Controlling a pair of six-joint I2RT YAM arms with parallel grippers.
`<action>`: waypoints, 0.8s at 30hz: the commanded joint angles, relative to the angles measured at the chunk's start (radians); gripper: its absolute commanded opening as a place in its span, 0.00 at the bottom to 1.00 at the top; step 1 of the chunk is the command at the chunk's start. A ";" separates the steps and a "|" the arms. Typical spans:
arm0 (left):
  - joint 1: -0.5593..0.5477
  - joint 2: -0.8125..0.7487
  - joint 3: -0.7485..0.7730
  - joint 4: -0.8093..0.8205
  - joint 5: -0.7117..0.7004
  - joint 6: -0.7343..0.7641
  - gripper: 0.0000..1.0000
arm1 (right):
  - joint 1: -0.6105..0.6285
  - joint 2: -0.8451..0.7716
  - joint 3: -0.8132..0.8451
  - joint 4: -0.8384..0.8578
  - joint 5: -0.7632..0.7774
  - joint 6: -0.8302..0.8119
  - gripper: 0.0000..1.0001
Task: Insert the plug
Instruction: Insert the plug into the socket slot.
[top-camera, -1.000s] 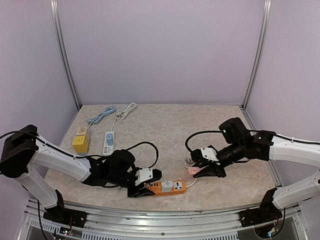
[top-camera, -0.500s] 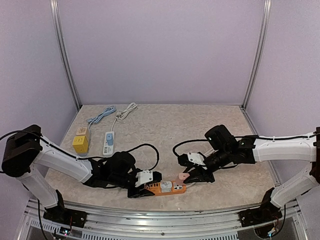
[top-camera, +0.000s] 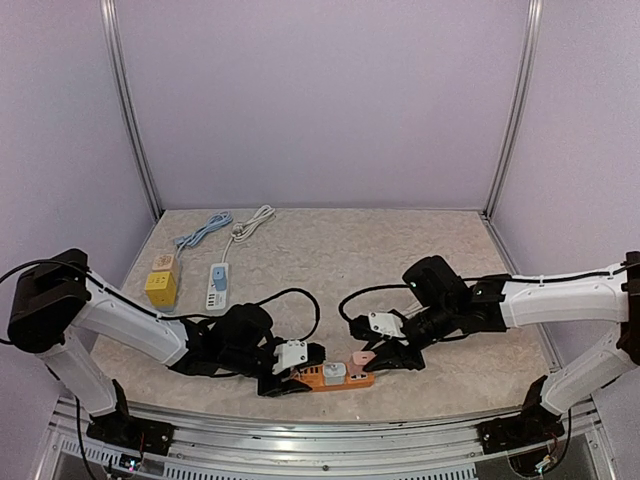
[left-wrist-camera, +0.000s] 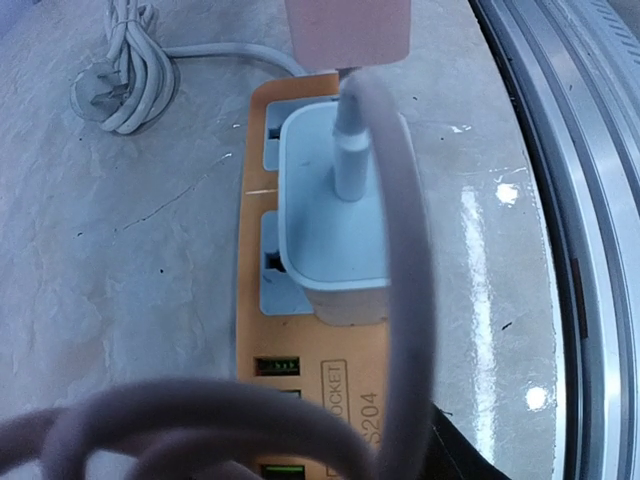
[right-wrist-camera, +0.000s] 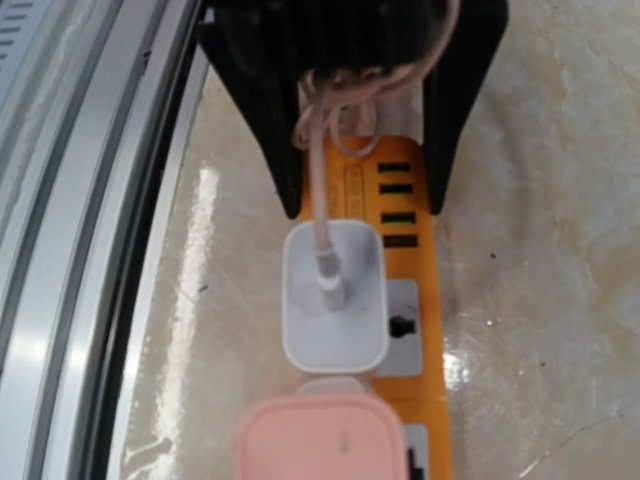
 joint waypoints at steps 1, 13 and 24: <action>0.014 -0.022 -0.033 0.037 -0.002 -0.004 0.54 | 0.025 0.012 0.012 -0.039 0.040 -0.009 0.00; 0.016 -0.044 -0.037 0.034 -0.005 -0.009 0.54 | 0.027 0.068 0.032 -0.048 0.089 -0.021 0.00; 0.016 -0.070 -0.043 0.034 -0.008 -0.012 0.55 | 0.028 0.112 0.047 -0.038 0.080 -0.021 0.00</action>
